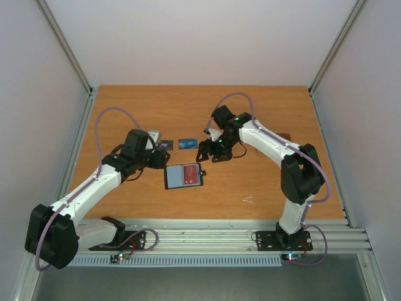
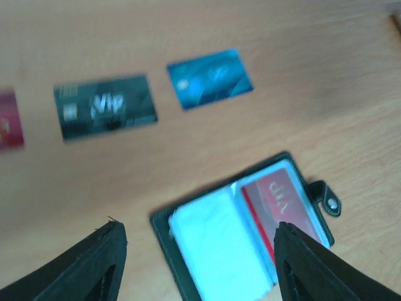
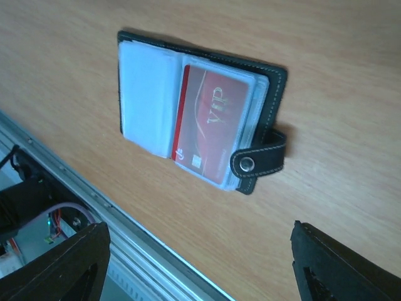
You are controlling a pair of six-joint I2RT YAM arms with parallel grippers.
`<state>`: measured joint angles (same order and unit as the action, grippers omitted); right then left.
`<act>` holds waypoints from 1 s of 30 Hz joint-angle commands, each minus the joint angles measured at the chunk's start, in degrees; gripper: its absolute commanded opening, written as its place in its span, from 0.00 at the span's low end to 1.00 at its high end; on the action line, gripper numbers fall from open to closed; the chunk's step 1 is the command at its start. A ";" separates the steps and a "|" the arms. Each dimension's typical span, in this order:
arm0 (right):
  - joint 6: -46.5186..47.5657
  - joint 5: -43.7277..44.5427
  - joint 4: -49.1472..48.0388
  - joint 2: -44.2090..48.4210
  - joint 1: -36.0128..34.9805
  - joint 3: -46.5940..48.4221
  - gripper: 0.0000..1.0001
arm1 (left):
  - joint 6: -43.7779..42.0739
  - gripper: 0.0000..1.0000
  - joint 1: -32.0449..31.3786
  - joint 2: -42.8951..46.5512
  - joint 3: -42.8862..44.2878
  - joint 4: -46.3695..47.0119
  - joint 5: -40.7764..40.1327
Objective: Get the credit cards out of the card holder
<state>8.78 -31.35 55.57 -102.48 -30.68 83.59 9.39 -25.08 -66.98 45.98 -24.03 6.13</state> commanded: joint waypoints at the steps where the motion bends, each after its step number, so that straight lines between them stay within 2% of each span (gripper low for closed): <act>1: -4.86 1.77 -4.41 -4.81 -2.23 -1.23 0.80 | 14.75 0.67 5.28 1.41 -6.08 -0.93 9.34; 6: -6.04 -0.06 -7.60 -9.38 -3.18 -3.88 0.74 | 17.26 0.72 8.48 -1.74 -11.59 4.59 20.53; 12: -7.66 -1.97 -11.61 -12.32 -4.40 -6.85 0.72 | 21.71 0.82 10.80 -5.92 -17.43 13.38 26.93; 23: -12.20 -4.81 -19.12 -14.16 -4.69 -11.03 0.67 | 33.17 0.88 12.23 -11.38 -26.33 31.90 26.19; 30: -12.27 -7.63 -21.45 -15.01 -5.01 -11.31 0.66 | 34.77 0.80 9.88 -12.88 -26.29 36.90 26.60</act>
<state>-2.87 -39.05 37.26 -114.65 -34.72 73.54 42.04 -13.85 -77.82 21.12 10.37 34.06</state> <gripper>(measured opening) 0.663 0.820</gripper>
